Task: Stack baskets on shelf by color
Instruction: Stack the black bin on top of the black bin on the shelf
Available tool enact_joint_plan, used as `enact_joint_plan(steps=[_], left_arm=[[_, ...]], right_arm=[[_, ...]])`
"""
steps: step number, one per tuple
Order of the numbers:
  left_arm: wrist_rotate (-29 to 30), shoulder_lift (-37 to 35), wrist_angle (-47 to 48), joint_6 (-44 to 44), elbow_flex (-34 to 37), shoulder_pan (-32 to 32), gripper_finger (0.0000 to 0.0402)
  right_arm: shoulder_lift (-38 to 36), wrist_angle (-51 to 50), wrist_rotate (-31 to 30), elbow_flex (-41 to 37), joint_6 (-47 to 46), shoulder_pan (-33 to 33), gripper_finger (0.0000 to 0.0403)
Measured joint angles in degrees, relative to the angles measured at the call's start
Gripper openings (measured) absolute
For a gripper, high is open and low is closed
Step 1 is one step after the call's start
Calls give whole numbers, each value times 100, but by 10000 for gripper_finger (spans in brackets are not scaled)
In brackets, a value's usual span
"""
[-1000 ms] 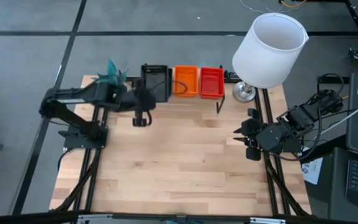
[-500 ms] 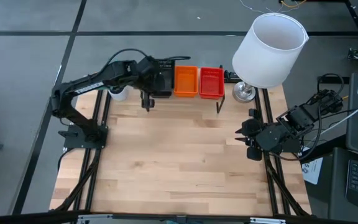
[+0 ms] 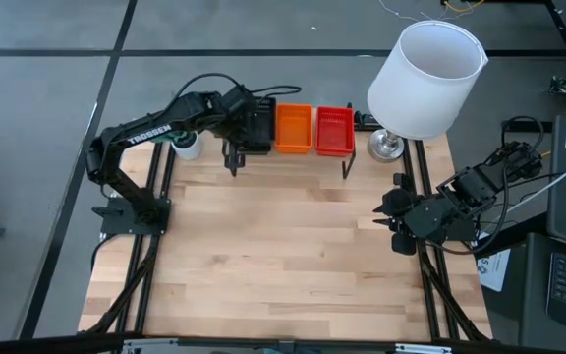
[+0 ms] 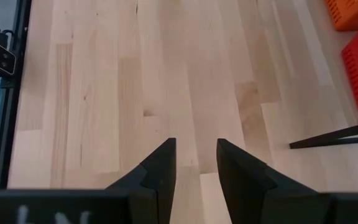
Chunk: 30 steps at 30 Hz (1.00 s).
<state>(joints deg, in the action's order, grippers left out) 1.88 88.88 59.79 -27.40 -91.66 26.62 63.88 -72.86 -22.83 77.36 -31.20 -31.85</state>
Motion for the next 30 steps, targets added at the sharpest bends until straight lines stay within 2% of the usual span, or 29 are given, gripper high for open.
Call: enact_joint_plan(steps=[8, 15, 30], left_arm=[[67, 0, 22, 17, 0, -5, 8], [741, 0, 240, 223, 0, -6, 27], [768, 0, 223, 627, 0, -202, 89]], right_arm=[[0, 2, 52, 0, -26, -1, 114], [0, -8, 57, 0, -26, 1, 114], [0, -210, 62, 0, -164, -1, 114]])
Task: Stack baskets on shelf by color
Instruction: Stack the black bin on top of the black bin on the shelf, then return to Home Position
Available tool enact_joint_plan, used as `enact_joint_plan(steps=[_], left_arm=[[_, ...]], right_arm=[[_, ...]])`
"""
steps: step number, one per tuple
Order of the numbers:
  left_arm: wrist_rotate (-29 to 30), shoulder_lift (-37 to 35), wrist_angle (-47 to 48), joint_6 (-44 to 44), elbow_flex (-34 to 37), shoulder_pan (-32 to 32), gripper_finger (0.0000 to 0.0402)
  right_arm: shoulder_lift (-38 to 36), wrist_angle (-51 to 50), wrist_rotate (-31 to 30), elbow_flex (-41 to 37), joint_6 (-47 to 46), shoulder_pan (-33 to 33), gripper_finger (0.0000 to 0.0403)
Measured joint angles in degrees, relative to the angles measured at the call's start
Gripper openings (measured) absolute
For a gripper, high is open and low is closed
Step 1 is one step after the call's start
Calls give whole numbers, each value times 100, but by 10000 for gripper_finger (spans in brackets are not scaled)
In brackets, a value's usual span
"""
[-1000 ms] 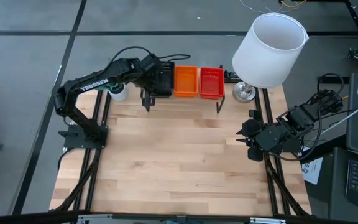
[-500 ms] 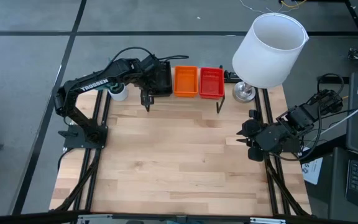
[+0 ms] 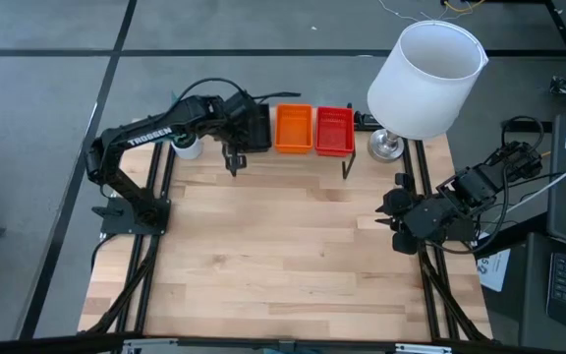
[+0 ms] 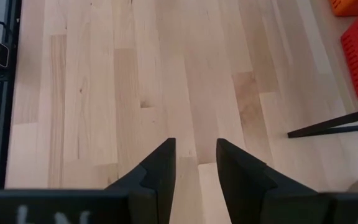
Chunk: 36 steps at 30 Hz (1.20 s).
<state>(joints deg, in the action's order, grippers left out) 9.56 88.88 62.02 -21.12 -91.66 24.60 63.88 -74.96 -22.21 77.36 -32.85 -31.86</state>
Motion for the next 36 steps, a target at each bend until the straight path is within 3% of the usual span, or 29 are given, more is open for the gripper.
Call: enact_joint_plan(steps=[7, 12, 14, 19, 24, 30, 36], left_arm=[[4, -42, -142, 274, 0, -266, 94], [22, -187, 80, 1638, 0, -624, 94], [22, -254, 596, 2031, 0, -801, 94], [41, -672, 992, 2550, 392, -1350, 94], [616, -1914, 50, 3133, 1691, -2057, 94], [708, -3907, -1707, 3848, 3775, -2994, 94], [813, -5659, -4238, 3714, 6040, -3601, 94]], right_arm=[[0, 0, 0, 0, -7, 0, 114], [0, -3, -3, 0, 8, 0, 114], [0, -10, -27, -29, -46, -57, 114], [-202, 119, -578, -816, -684, -562, 114], [-703, 1216, -946, -2168, -1141, -1213, 114], [-1308, 3048, -986, -3315, -2, -1421, 114], [-1926, 4016, -985, -3889, 457, -1416, 114]])
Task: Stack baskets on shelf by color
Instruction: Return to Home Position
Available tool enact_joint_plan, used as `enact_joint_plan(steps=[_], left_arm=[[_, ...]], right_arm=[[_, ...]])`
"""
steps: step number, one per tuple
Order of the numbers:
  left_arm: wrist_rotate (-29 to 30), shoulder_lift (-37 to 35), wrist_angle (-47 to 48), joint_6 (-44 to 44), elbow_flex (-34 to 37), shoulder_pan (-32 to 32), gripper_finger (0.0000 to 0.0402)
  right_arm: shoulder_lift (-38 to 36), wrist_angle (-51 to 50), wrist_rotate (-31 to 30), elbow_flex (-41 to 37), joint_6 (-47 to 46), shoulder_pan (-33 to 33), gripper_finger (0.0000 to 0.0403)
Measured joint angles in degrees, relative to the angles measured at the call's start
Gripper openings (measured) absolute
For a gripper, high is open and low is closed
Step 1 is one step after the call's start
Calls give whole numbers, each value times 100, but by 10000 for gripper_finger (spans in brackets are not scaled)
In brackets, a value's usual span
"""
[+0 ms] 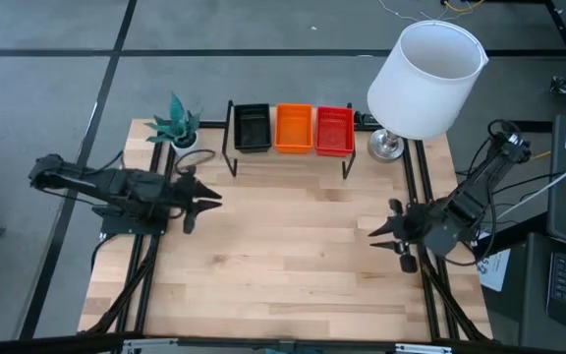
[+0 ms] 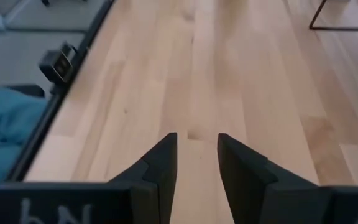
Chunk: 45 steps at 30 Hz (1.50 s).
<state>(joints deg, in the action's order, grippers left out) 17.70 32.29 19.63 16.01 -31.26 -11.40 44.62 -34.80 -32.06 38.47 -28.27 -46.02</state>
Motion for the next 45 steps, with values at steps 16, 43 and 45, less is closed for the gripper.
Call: enact_joint_plan(steps=[16, 43, 45], left_arm=[[-230, -2260, -2434, -483, 2572, -161, 94], [-64, -2369, -3114, -610, 3081, -159, 94], [-64, -2369, -3114, -610, 3081, -157, 94]], right_arm=[[-428, 248, -45, -32, 33, 2, 114], [-1045, 1818, -807, -1493, 1204, 165, 114], [-1225, 2519, -372, -1866, 1278, 287, 114]])
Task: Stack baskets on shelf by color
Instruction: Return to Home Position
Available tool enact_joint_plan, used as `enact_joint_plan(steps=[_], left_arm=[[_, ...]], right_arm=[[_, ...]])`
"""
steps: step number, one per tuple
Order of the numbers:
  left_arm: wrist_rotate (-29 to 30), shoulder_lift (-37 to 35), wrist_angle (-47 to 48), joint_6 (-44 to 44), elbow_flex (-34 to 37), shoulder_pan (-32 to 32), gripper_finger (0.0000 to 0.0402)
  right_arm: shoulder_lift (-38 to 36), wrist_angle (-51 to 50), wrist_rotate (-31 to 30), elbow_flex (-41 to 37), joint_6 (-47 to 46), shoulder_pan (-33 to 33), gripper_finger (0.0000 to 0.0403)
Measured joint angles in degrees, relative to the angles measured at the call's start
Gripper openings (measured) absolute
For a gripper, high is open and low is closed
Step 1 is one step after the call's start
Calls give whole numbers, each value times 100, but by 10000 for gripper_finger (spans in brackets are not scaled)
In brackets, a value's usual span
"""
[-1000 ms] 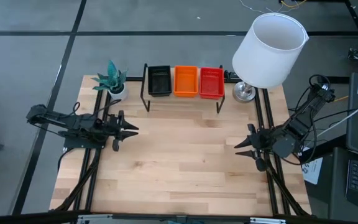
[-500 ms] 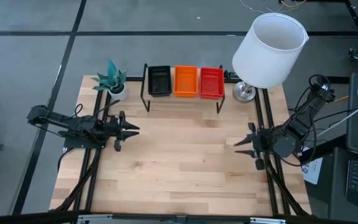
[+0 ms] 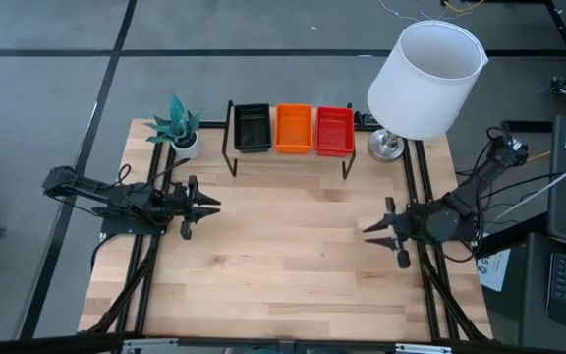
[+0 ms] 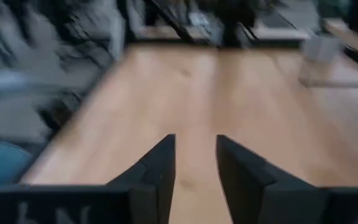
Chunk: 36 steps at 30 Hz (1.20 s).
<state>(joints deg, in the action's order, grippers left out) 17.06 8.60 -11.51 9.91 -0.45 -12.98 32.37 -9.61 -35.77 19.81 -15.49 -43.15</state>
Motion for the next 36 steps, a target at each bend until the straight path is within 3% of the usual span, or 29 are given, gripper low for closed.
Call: enact_joint_plan(steps=[6, 14, 21, 26, 31, 36], left_arm=[[2, 0, 0, 0, 0, -2, 94], [4, 0, 0, 0, 0, -1, 94], [6, 0, 0, 0, 0, -2, 94], [9, 0, 2, 0, 0, -2, 94], [7, 0, 2, 0, 0, -1, 94], [7, 0, 2, 0, 0, -1, 94]], right_arm=[[-309, 1980, 1481, -617, 1093, 515, 114], [-1129, 2044, 2024, -1190, 1875, 1598, 114], [-1967, 2529, 3410, -1894, 1858, 2252, 114], [-2464, 2301, 3479, -1937, 1877, 2269, 114], [-2839, 2046, 2968, -1938, 2171, 2392, 114], [-2978, 2022, 2943, -1938, 2182, 2509, 114]])
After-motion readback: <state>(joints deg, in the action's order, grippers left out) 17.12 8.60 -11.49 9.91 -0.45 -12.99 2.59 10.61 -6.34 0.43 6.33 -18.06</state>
